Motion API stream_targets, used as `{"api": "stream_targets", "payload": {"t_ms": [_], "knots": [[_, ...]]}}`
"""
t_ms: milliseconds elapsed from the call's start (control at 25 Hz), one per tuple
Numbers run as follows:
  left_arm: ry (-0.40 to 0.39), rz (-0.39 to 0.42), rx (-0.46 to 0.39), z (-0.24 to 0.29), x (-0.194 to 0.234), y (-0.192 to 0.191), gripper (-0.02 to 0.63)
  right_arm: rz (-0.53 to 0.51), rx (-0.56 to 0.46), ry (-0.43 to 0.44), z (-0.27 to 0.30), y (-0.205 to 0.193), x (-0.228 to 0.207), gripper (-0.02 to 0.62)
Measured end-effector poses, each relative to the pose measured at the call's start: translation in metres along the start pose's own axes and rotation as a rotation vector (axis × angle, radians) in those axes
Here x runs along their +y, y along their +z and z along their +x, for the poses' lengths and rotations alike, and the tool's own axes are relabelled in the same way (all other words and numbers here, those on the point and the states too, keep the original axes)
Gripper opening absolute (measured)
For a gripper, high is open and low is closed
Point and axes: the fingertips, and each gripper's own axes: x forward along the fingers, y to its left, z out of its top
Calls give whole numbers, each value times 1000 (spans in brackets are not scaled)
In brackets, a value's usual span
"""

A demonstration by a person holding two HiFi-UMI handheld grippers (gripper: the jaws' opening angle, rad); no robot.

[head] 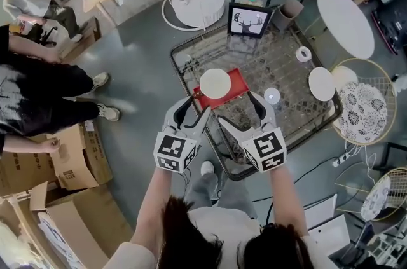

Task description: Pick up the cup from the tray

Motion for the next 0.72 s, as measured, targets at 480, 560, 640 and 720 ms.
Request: {"api": "stream_targets", "payload": {"t_ms": [480,560,640,720], "knots": [[-30,177,183,50,48,-74,268,24,66,-48,66,-70,-43,472],[-45,222,194,58,52,-81,268,6,77,-20,75,-76,-39,474],[-55,223,181,62,55,-82,268,-5,87,0,80,-84,-34,474],[-59,233,169,66,62,-81,268,-12,90,12,87,-91,-29,476]]}}
